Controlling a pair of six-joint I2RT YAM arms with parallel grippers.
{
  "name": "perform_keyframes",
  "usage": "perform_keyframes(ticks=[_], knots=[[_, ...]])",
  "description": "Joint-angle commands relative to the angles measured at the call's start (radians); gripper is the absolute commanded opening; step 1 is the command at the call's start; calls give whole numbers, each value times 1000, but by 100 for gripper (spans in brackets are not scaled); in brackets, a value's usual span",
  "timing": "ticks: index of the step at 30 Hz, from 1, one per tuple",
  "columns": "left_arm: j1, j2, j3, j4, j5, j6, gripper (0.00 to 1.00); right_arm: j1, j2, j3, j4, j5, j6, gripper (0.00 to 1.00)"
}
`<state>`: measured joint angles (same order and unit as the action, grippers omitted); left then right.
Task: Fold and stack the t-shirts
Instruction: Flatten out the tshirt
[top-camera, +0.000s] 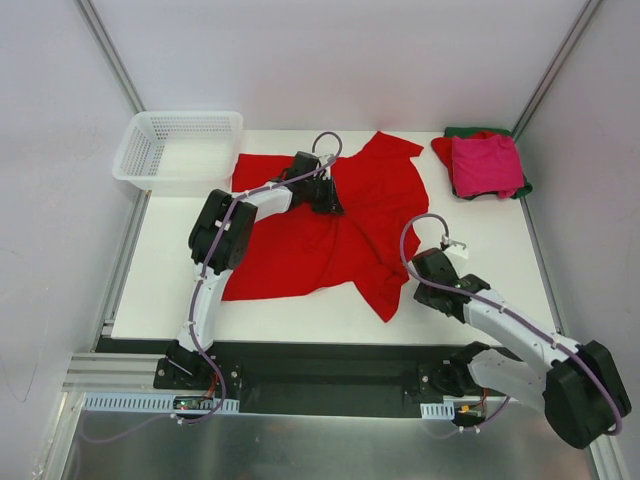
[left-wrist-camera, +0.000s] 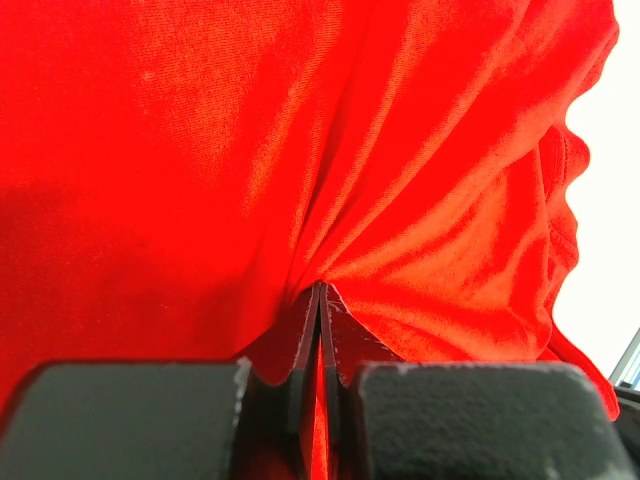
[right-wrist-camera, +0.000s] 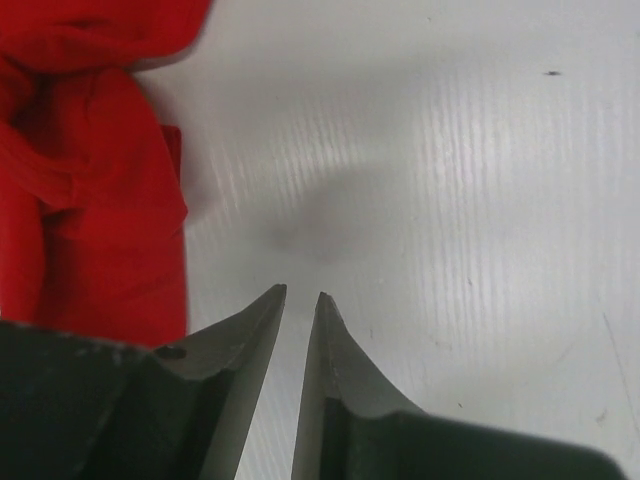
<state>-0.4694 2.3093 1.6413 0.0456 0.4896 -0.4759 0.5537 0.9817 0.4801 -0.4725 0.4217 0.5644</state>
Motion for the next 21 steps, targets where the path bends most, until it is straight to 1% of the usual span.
perform_keyframes(ticks=[1, 5, 15, 21], knots=[[9, -25, -1, -75, -37, 17, 0, -3, 83, 18, 139, -31, -6, 21], [9, -28, -8, -73, -36, 20, 0, -3, 164, 37, 186, -43, -18, 20], [9, -40, -20, -72, -36, 26, 0, -3, 278, 66, 265, -63, -32, 20], [9, -44, -23, -72, -34, 28, 0, -1, 311, 92, 290, -63, -44, 19]])
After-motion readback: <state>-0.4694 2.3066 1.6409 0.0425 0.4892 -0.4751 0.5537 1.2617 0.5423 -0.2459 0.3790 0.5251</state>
